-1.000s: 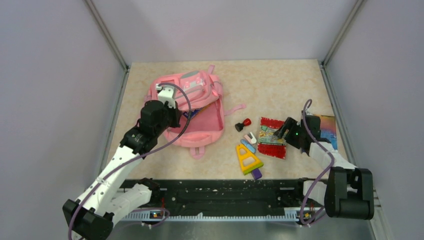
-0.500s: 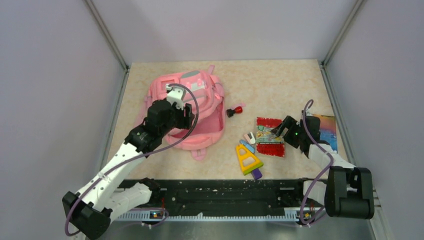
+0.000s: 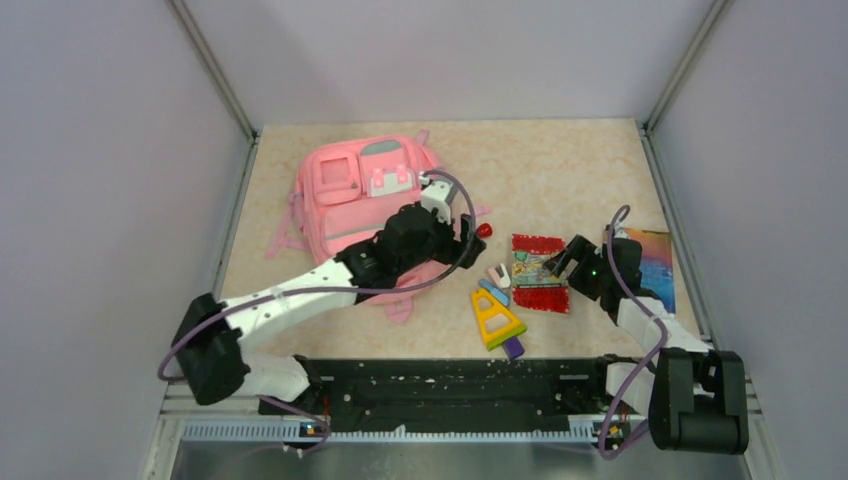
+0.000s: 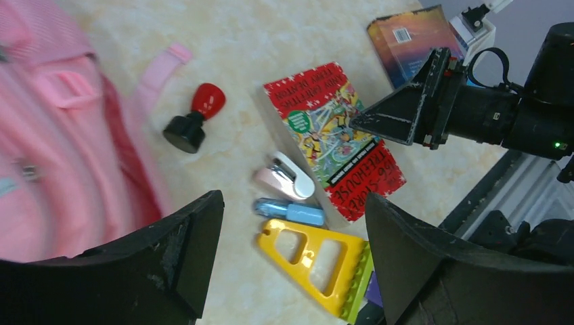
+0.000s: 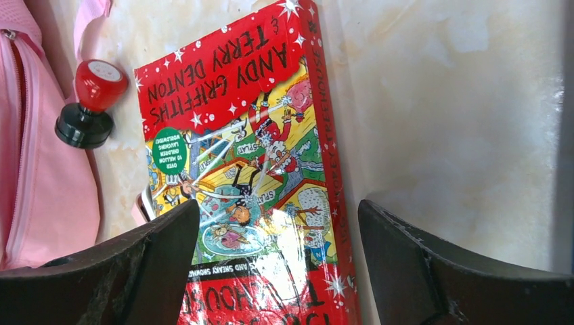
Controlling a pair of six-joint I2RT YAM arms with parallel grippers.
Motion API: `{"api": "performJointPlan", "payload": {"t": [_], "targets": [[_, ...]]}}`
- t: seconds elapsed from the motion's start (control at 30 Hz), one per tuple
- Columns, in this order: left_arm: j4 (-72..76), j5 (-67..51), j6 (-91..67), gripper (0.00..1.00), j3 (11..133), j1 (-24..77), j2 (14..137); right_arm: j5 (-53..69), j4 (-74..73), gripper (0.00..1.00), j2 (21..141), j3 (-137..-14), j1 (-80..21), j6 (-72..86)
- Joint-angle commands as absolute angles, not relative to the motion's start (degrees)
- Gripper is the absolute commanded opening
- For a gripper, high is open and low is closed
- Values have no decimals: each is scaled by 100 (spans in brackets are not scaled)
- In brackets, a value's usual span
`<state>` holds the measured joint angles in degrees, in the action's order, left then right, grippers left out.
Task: Pack the student bag
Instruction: Pick up the book from the center of the board.
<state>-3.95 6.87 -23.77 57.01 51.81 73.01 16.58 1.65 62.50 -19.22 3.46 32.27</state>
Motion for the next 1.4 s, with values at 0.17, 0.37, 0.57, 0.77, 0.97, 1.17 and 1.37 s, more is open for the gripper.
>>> {"api": "performJointPlan", "payload": {"t": [0.17,0.37,0.57,0.77,0.97,1.17,1.37], "targets": [[2099,-295,-4429,78,5851,5335,9208,1489,147,87,6047,-1718,316,3235],[2492,-343,-4624,68,6187,5342,10217,1598,213,86,6030,-1689,316,3221],[2484,-384,-4658,68,6572,5337,10904,1606,226,86,5975,-1658,318,3216],[2054,-311,-4652,69,7062,5336,11487,1665,246,86,6024,-1671,316,3192],[2017,-417,-4798,68,7169,5360,11739,1650,261,86,6003,-1653,316,3199],[1865,-148,-4790,69,7059,5401,11716,1676,296,86,6042,-1666,316,3198],[1916,-287,-4877,69,7147,5455,11853,1714,316,86,6107,-1687,316,3190]]}}
